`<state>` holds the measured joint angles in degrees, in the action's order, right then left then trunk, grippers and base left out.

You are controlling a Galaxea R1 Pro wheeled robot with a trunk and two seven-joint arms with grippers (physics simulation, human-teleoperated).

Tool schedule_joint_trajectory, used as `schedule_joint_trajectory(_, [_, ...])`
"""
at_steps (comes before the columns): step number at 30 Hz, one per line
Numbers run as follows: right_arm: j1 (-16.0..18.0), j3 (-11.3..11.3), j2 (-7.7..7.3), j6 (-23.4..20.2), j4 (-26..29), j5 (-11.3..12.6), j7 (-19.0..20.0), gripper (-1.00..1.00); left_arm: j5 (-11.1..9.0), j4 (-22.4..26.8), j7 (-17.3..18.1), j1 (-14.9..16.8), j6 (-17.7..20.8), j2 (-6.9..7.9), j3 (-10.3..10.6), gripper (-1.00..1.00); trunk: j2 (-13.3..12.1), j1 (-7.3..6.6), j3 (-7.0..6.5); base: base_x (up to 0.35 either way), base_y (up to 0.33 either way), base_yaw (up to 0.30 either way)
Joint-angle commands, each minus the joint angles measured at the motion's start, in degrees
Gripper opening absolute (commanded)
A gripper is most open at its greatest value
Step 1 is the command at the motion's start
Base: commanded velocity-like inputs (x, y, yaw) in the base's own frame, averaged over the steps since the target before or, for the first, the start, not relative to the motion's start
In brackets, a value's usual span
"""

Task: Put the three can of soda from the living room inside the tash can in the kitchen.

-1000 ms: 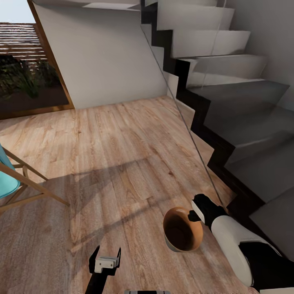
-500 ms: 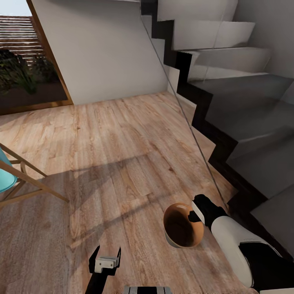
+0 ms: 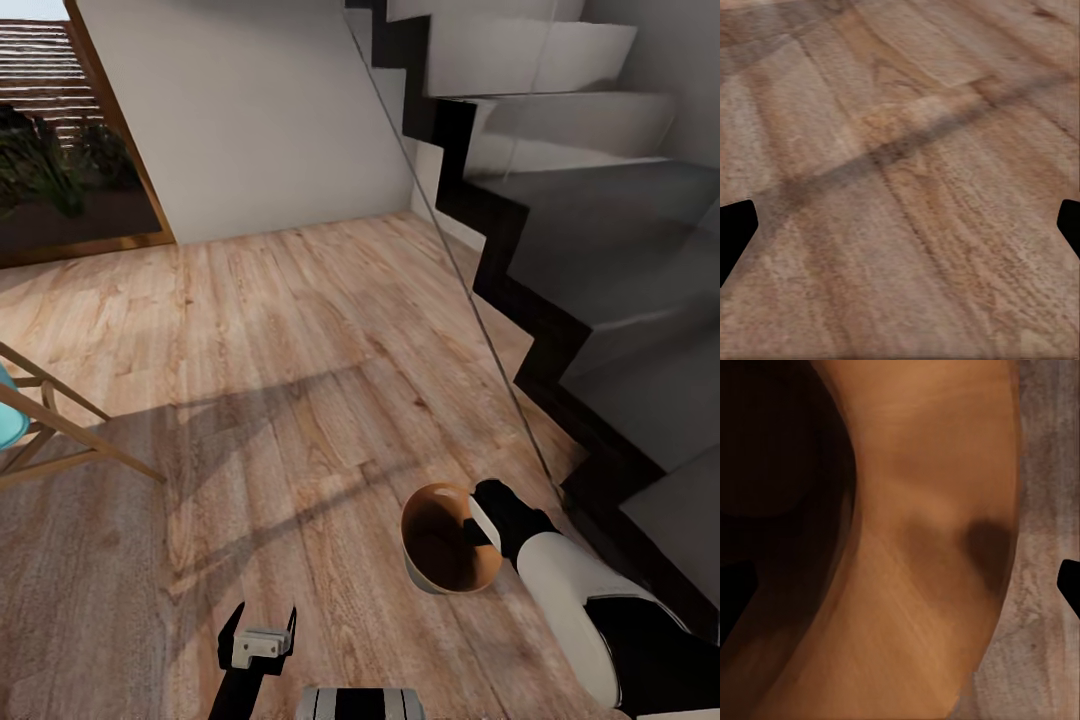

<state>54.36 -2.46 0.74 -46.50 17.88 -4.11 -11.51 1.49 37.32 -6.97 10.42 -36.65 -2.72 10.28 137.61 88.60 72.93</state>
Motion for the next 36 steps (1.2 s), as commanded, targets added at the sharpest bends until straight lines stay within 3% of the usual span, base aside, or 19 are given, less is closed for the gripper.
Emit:
schedule_joint_trajectory(1, [0.0, 0.0, 0.02, 0.0, 0.0, 0.0, 0.0, 1.0, 0.0, 0.0, 0.0, 0.0, 0.0, 0.0, 0.0, 1.0, 0.4, 0.22, 0.28, 0.0, 0.0, 0.0])
schedule_joint_trajectory(13, [0.0, 0.0, 0.33, 0.1, 0.1, 0.0, 0.0, 1.0, 0.0, 0.0, 0.0, 0.0, -0.1, 0.0, 0.0, 1.0, 1.2, 0.66, 1.66, 0.0, 0.0, 0.0])
schedule_joint_trajectory(36, [-0.7, 0.0, 0.09, 0.2, 0.1, 0.0, 0.0, 1.0, 0.0, 0.0, 0.0, 0.0, 0.0, -0.03, 0.0, 1.0, 1.2, 0.66, 1.81, 0.0, -0.035, 0.0])
